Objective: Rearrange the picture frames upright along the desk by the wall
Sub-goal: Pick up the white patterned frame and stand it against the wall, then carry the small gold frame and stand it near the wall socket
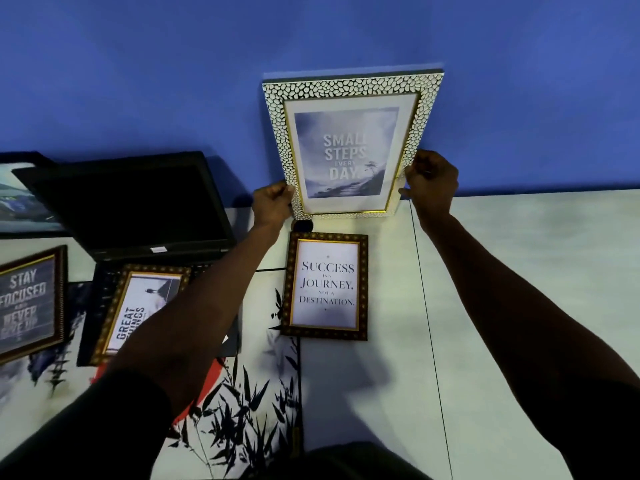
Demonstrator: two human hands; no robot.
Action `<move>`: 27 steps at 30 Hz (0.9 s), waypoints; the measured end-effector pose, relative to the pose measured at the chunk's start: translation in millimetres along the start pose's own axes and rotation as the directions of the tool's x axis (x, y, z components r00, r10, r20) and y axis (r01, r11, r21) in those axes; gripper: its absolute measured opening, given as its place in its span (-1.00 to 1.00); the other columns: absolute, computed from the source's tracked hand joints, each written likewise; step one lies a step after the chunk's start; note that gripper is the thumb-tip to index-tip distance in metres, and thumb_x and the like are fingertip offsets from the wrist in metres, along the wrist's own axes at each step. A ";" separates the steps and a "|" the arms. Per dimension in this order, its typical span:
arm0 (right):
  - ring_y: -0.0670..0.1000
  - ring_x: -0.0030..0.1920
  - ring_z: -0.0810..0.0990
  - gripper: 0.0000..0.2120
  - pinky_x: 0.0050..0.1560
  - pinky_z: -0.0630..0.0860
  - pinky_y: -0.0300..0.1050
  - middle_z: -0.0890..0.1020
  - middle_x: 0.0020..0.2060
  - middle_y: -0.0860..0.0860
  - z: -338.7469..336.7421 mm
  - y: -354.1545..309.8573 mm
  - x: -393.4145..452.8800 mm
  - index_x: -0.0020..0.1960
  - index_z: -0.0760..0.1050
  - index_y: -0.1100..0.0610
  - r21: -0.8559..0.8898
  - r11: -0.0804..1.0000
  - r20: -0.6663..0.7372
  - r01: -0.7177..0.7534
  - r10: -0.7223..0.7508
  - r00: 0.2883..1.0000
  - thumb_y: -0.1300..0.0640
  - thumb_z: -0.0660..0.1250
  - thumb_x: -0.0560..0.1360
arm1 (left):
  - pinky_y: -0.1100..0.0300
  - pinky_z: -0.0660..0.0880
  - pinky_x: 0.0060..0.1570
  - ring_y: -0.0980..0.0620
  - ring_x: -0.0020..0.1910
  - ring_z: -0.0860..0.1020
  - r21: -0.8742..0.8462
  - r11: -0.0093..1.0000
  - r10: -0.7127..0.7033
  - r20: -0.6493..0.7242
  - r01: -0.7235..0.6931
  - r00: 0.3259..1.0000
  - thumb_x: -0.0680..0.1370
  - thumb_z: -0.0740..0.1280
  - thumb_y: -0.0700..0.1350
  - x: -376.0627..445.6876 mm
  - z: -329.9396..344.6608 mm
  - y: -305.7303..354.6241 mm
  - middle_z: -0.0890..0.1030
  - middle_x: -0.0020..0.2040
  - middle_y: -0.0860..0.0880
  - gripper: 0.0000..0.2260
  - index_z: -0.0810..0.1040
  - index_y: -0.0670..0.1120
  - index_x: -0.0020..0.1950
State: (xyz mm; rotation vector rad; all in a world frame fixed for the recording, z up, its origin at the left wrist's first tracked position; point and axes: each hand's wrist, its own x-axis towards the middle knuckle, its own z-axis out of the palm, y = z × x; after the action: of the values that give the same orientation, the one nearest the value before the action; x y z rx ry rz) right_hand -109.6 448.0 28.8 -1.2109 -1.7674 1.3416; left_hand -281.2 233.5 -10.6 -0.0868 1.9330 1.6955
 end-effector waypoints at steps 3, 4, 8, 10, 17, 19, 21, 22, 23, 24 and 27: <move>0.06 -0.17 0.74 -0.72 -0.05 0.70 0.15 0.75 -0.12 0.02 2.4 1.1 0.1 0.15 0.65 0.07 -0.129 0.991 -0.012 0.048 -0.049 0.999 0.13 0.35 0.46 | 0.29 0.57 -0.30 0.32 -0.38 0.60 0.117 0.992 0.040 -0.041 -0.035 0.998 0.58 0.37 -0.27 -2.3 0.0 0.8 0.70 -0.06 -0.09 -0.74 0.58 -0.32 0.25; 0.11 -0.11 0.75 -0.69 0.05 0.67 0.15 0.75 -0.07 0.03 2.9 -0.7 -1.1 0.18 0.63 0.07 -0.162 0.987 -0.016 0.023 -0.026 1.000 0.07 0.34 0.46 | 0.23 0.57 -0.19 0.27 -0.31 0.61 0.165 0.985 0.053 -0.047 -0.044 0.997 0.58 0.38 -0.24 -2.7 0.1 1.3 0.68 0.04 -0.17 -0.73 0.60 -0.30 0.24; 0.23 0.14 0.67 -0.58 0.27 0.55 0.06 0.70 0.09 0.21 12.1 12.2 -17.0 0.13 0.60 0.26 -0.362 0.904 0.065 -0.228 0.269 0.961 -0.03 0.40 0.44 | -0.02 0.55 0.24 -0.13 0.22 0.57 0.516 0.854 -0.064 -0.035 0.073 0.997 0.50 0.47 -0.02 -12.9 -6.0 0.9 0.58 0.27 -0.16 -0.53 0.49 -0.19 0.34; 0.28 0.02 0.71 -0.59 0.13 0.65 0.18 0.72 0.01 0.26 16.3 31.0 -35.7 0.00 0.62 0.32 -0.438 0.836 0.138 -0.330 0.425 0.895 -0.03 0.41 0.41 | -0.03 0.57 0.19 -0.18 0.25 0.55 0.676 0.717 -0.193 -0.041 0.169 0.980 0.49 0.46 0.03 -28.0 -11.9 -11.9 0.54 0.28 -0.15 -0.45 0.43 -0.22 0.36; 0.24 0.21 0.60 -0.51 0.24 0.57 0.09 0.61 0.16 0.21 36.7 85.9 -136.4 0.22 0.54 0.27 -0.661 0.692 0.273 -0.291 0.583 0.765 0.04 0.43 0.37 | 0.04 0.52 0.15 -0.27 0.26 0.54 0.769 0.612 -0.214 -0.061 0.182 0.975 0.44 0.42 -0.13 -73.8 -24.9 -79.0 0.56 0.27 -0.28 -0.60 0.51 -0.28 0.21; 0.26 0.28 0.53 -0.43 0.35 0.49 0.09 0.54 0.26 0.19 41.4 94.2 -149.1 0.29 0.50 0.24 -0.646 0.697 0.250 -0.312 0.579 0.776 0.01 0.43 0.34 | 0.03 0.55 0.08 -0.27 0.19 0.58 0.737 0.654 -0.201 -0.046 0.169 0.978 0.40 0.42 -0.09 -80.4 -29.8 -84.6 0.60 0.21 -0.28 -0.64 0.57 -0.27 0.10; 0.27 0.20 0.60 -0.43 0.27 0.57 0.17 0.59 0.23 0.21 41.8 104.7 -152.0 0.24 0.53 0.18 -0.546 0.731 0.215 -0.410 0.595 0.774 0.03 0.40 0.25 | 0.09 0.54 -0.06 -0.24 0.11 0.62 0.679 0.718 -0.187 -0.025 0.154 0.982 0.43 0.40 -0.11 -85.7 -35.8 -82.6 0.65 0.11 -0.26 -0.72 0.62 -0.29 0.01; 0.28 0.14 0.64 -0.46 0.19 0.62 0.19 0.61 0.20 0.22 40.8 107.4 -154.4 0.21 0.53 0.17 -0.461 0.773 0.207 -0.435 0.571 0.794 0.07 0.38 0.24 | 0.12 0.50 -0.13 -0.24 0.06 0.63 0.647 0.749 -0.172 -0.015 0.140 0.985 0.44 0.38 -0.15 -90.0 -40.5 -80.7 0.67 0.04 -0.25 -0.77 0.64 -0.30 -0.03; 0.28 0.10 0.66 -0.50 0.11 0.66 0.17 0.62 0.17 0.23 40.0 109.3 -156.5 0.20 0.53 0.17 -0.387 0.809 0.186 -0.443 0.539 0.822 0.14 0.38 0.26 | 0.12 0.49 -0.17 -0.24 0.00 0.65 0.619 0.775 -0.149 -0.014 0.126 0.989 0.43 0.37 -0.17 -94.0 -43.9 -77.9 0.69 -0.02 -0.26 -0.79 0.65 -0.31 -0.08; 0.29 0.08 0.67 -0.54 0.05 0.67 0.12 0.62 0.16 0.24 39.5 92.6 -164.2 0.20 0.53 0.18 -0.337 0.836 0.157 -0.432 0.503 0.850 0.21 0.39 0.30 | 0.08 0.54 -0.20 -0.25 -0.04 0.66 0.585 0.803 -0.122 -0.022 0.112 0.992 0.39 0.35 -0.16 -97.9 -50.4 -72.6 0.70 -0.08 -0.27 -0.78 0.66 -0.30 -0.13; 0.21 0.13 0.64 -0.58 -0.01 0.55 -0.10 0.61 0.17 0.21 46.7 56.1 -182.7 0.26 0.52 0.23 -0.243 0.914 0.098 -0.326 0.358 0.929 0.35 0.39 0.40 | -0.13 0.64 -0.16 -0.23 -0.16 0.70 0.486 0.870 -0.065 -0.041 0.076 0.997 0.34 0.32 -0.14 -99.3 -75.6 -65.0 0.71 -0.22 -0.21 -0.78 0.69 -0.23 -0.17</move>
State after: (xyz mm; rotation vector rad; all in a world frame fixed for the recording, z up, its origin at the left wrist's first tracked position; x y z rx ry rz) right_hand -59.9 266.4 -27.8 -1.6489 -1.9070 1.4837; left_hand -199.2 119.7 -21.3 0.0156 2.2861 1.1163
